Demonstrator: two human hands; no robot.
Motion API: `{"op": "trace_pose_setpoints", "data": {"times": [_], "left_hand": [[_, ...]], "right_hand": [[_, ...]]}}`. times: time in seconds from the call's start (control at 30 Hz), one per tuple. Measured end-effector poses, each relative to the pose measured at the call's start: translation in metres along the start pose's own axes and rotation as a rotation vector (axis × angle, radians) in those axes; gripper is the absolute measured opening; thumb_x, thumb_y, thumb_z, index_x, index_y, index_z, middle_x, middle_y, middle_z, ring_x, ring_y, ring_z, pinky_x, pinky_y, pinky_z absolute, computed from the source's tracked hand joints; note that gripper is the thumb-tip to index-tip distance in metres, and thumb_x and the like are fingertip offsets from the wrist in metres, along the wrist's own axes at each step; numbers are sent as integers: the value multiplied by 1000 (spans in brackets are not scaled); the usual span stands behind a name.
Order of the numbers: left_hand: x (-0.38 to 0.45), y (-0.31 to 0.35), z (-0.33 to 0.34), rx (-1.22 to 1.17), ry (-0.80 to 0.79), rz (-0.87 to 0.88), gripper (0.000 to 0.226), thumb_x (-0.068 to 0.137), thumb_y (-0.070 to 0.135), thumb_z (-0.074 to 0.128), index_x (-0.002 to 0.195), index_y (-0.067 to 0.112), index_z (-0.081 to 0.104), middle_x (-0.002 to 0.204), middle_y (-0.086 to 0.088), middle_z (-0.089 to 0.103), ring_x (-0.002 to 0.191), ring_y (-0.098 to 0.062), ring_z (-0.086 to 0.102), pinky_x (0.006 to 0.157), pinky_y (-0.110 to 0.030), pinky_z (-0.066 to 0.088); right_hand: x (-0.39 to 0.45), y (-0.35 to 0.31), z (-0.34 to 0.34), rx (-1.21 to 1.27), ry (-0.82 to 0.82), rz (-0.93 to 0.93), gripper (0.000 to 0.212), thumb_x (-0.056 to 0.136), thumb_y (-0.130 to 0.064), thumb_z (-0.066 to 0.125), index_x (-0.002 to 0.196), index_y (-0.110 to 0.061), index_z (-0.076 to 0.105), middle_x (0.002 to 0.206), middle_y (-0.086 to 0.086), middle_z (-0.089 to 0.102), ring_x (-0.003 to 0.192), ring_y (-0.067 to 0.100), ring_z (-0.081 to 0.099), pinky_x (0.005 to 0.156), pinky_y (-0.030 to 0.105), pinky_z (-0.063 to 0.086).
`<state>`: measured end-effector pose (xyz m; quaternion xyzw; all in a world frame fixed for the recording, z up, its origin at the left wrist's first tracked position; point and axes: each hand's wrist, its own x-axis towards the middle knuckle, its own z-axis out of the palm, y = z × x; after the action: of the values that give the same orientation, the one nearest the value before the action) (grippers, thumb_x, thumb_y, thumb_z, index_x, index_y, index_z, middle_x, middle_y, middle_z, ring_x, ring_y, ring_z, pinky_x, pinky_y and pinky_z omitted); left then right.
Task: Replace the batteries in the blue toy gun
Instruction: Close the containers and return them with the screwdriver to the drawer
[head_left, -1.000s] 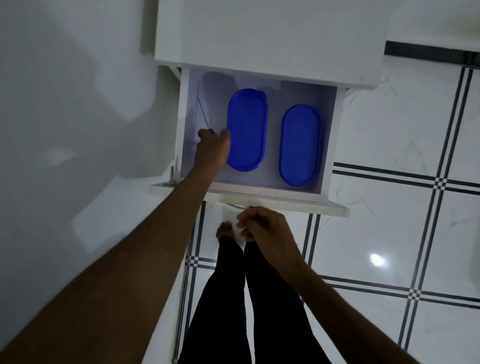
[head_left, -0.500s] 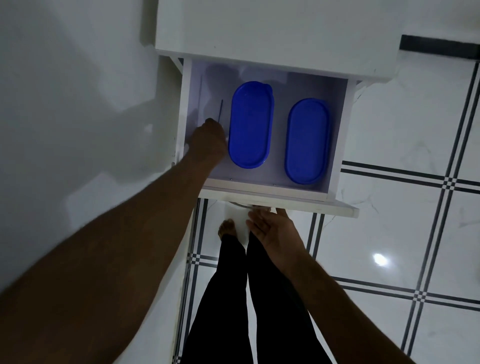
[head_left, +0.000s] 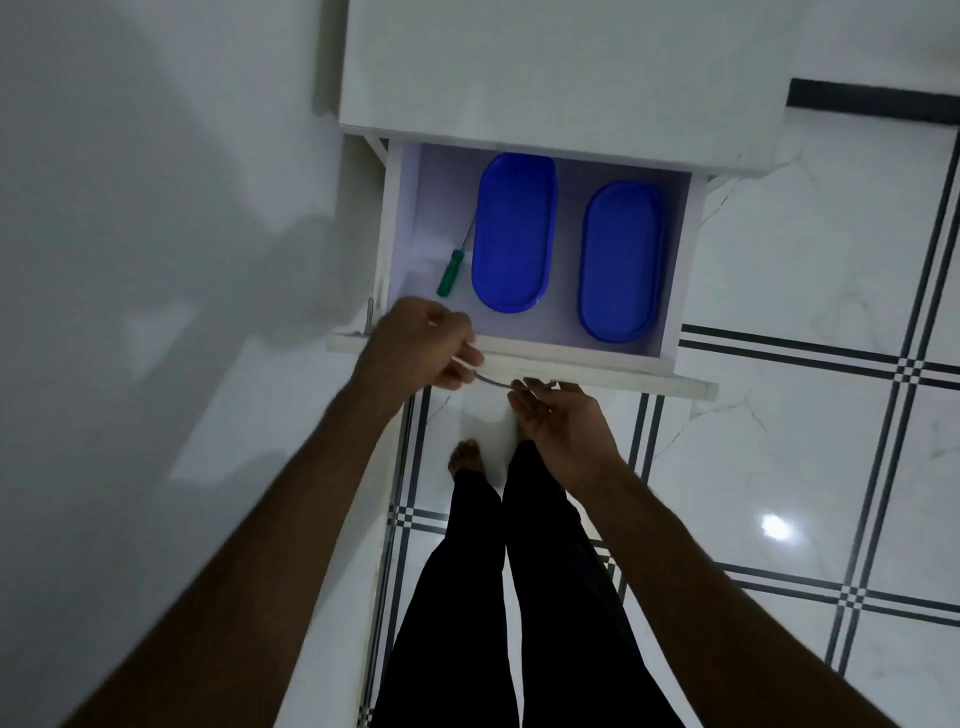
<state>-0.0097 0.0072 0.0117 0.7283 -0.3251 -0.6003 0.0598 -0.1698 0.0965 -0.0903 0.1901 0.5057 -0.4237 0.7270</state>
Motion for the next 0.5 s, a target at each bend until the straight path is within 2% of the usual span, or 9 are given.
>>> {"op": "trace_pose_setpoints", "data": {"times": [0.07, 0.13, 0.23, 0.3, 0.4, 0.5], "left_hand": [[-12, -10, 9, -149, -113, -150, 22, 95, 15, 50, 96, 1, 66, 84, -13, 75, 59, -16, 68, 58, -25, 57], [-8, -20, 19, -364, -156, -232, 22, 96, 14, 51, 104, -1, 64, 94, -17, 73, 72, -20, 70, 67, -26, 59], [16, -23, 25, -796, -67, -209, 21, 95, 2, 50, 114, -1, 57, 101, -16, 68, 90, -22, 68, 81, -28, 58], [33, -13, 25, -1007, -12, -175, 26, 93, -5, 47, 117, 0, 57, 98, -13, 67, 94, -19, 66, 87, -28, 55], [51, 7, 24, -1111, 5, -137, 32, 91, -11, 43, 119, -2, 56, 97, -12, 66, 91, -17, 65, 86, -26, 55], [64, 23, 24, -1111, 18, -96, 40, 90, -13, 43, 128, -2, 52, 112, -15, 65, 99, -20, 64, 87, -27, 55]], "right_hand": [[8, -9, 7, 11, -15, -9, 25, 86, 17, 43, 83, -6, 52, 104, 17, 55, 106, 34, 58, 92, 41, 51], [15, -19, 16, 0, -35, -26, 25, 87, 16, 43, 85, -7, 51, 108, 16, 53, 108, 33, 56, 97, 41, 50], [24, -37, 31, -16, -51, -64, 25, 89, 15, 43, 89, -9, 53, 104, 12, 56, 106, 29, 57, 102, 40, 48], [31, -51, 39, -45, -72, -92, 25, 89, 14, 44, 89, -9, 55, 96, 8, 59, 97, 23, 59, 104, 40, 46], [40, -71, 50, -71, -90, -114, 23, 88, 13, 47, 101, -6, 54, 93, 9, 61, 91, 21, 60, 99, 37, 50], [48, -88, 60, -63, -103, -143, 28, 90, 10, 48, 113, -7, 49, 98, 9, 62, 99, 23, 60, 100, 37, 50]]}}
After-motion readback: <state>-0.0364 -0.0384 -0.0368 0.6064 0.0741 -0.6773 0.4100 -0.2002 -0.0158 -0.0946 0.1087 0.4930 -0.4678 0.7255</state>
